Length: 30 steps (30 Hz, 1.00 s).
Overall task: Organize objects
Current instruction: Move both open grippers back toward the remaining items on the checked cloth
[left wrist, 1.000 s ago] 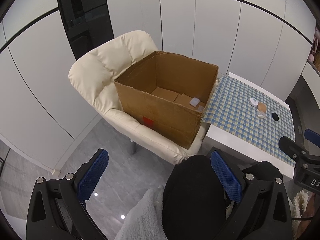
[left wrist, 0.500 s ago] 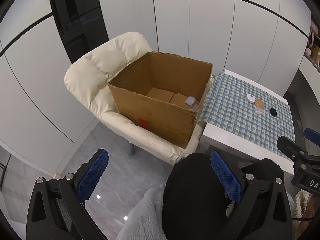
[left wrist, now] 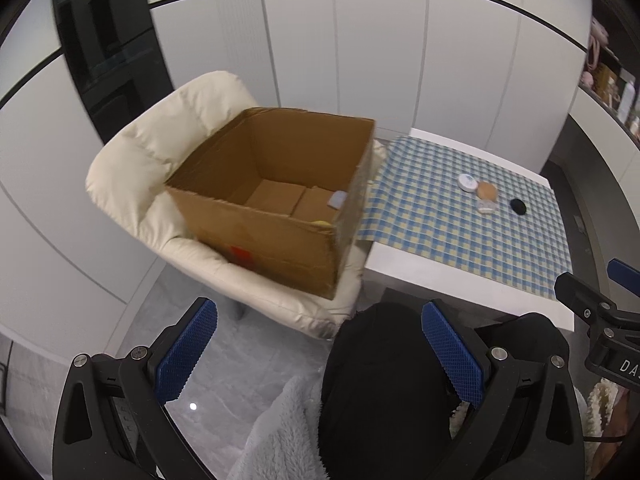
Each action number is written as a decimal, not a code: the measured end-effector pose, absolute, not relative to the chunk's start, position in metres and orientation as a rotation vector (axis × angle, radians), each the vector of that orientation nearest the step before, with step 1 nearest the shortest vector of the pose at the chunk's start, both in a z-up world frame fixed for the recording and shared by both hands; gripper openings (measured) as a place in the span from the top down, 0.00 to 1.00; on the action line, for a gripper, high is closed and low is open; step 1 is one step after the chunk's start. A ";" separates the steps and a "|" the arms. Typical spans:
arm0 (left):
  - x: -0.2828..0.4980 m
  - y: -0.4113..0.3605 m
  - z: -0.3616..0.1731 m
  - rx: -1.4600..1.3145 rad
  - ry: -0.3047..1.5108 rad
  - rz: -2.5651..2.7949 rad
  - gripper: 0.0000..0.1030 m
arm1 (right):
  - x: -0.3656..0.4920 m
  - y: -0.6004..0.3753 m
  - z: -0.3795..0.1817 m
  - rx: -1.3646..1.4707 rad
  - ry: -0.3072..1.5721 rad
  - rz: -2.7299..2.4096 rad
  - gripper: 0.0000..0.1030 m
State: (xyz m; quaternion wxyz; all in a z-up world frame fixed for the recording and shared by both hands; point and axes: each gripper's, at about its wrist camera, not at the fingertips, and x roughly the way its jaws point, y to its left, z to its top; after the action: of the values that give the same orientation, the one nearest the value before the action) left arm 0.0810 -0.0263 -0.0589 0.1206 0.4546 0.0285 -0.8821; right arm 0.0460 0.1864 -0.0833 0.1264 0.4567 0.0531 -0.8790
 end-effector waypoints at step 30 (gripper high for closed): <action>0.029 0.098 -0.061 1.462 -0.108 -2.821 0.01 | 0.061 0.327 -0.090 1.503 -0.104 -2.843 0.00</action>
State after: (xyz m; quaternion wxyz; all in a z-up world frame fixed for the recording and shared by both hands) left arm 0.0286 0.0981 -0.0613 -0.0187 0.4598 -0.0340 -0.8872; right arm 0.0614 0.3275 -0.0900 -0.0380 0.4668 -0.0323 -0.8830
